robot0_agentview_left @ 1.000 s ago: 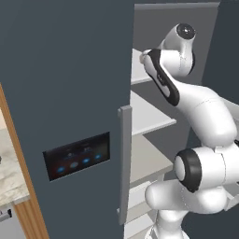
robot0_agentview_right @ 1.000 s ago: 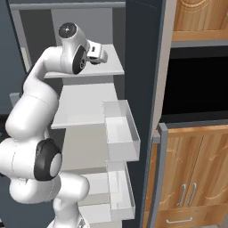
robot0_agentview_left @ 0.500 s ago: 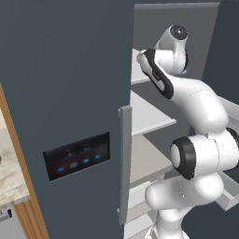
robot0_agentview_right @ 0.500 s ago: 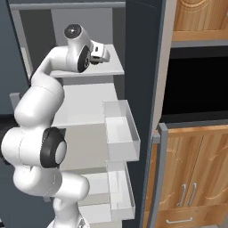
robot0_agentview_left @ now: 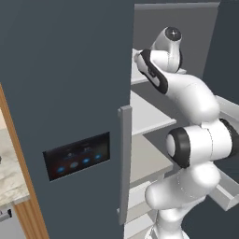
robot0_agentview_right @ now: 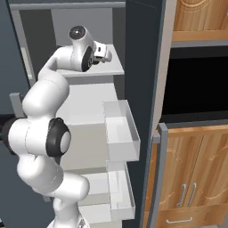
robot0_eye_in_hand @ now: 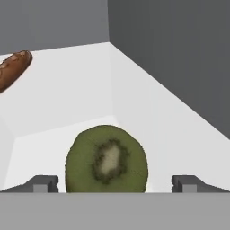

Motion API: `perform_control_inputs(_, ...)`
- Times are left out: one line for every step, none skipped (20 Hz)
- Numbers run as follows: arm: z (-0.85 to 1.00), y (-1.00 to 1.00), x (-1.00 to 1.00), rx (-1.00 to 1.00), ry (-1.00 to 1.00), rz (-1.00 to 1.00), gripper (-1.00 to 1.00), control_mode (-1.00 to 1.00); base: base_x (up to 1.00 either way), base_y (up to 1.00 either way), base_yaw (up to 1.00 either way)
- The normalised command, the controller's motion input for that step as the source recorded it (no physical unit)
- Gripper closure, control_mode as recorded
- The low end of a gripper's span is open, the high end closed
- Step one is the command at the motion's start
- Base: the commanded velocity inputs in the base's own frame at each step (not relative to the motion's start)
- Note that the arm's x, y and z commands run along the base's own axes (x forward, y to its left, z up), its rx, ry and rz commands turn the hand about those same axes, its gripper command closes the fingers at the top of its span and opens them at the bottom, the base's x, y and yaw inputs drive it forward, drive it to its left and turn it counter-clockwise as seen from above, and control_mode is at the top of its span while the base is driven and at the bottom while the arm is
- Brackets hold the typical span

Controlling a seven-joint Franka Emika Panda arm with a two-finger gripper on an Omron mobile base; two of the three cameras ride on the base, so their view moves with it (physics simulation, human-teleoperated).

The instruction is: Pick up the apple and kiwi from the fridge and place one fruit on each plate on the dining counter.

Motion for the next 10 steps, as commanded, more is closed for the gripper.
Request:
perform_control_inputs(-0.07, 0.0, 0.24, 0.0, 0.01, 0.0, -1.0, -1.0, 0.0, 0.0, 0.0)
perform_control_inputs(-0.09, 0.0, 0.17, 0.0, 0.0, 0.0, -1.0, -1.0, 0.0, 0.0, 0.0)
perform_control_inputs(-0.1, 0.0, 0.11, 0.0, 0.0, 0.0, -1.0, -1.0, 0.0, 0.0, 0.0)
perform_control_inputs(-0.11, 0.0, 0.1, 0.0, 0.0, 0.0, -1.0, -1.0, 0.0, 0.0, 0.0)
perform_control_inputs(-0.11, 0.0, 0.1, 0.0, 0.0, 0.0, -1.0, -1.0, 0.0, 0.0, 0.0)
perform_control_inputs(-0.09, 0.0, 0.1, 0.0, 0.0, 0.0, -1.0, -1.0, 0.0, 0.0, 0.0)
perform_control_inputs(-0.08, 0.0, 0.1, 0.0, 0.0, 0.0, -1.0, -1.0, 0.0, 0.0, 0.0)
perform_control_inputs(-0.08, 0.0, 0.09, 0.0, 0.0, 0.0, -1.0, -1.0, 0.0, 0.0, 0.0)
perform_control_inputs(-0.09, 0.04, 0.12, 0.0, 0.0, 0.0, -1.0, -1.0, 0.0, 0.0, 0.0)
perform_control_inputs(-0.12, 0.08, 0.09, 0.0, 0.0, 0.0, 1.0, -1.0, 0.0, 0.0, 0.0)
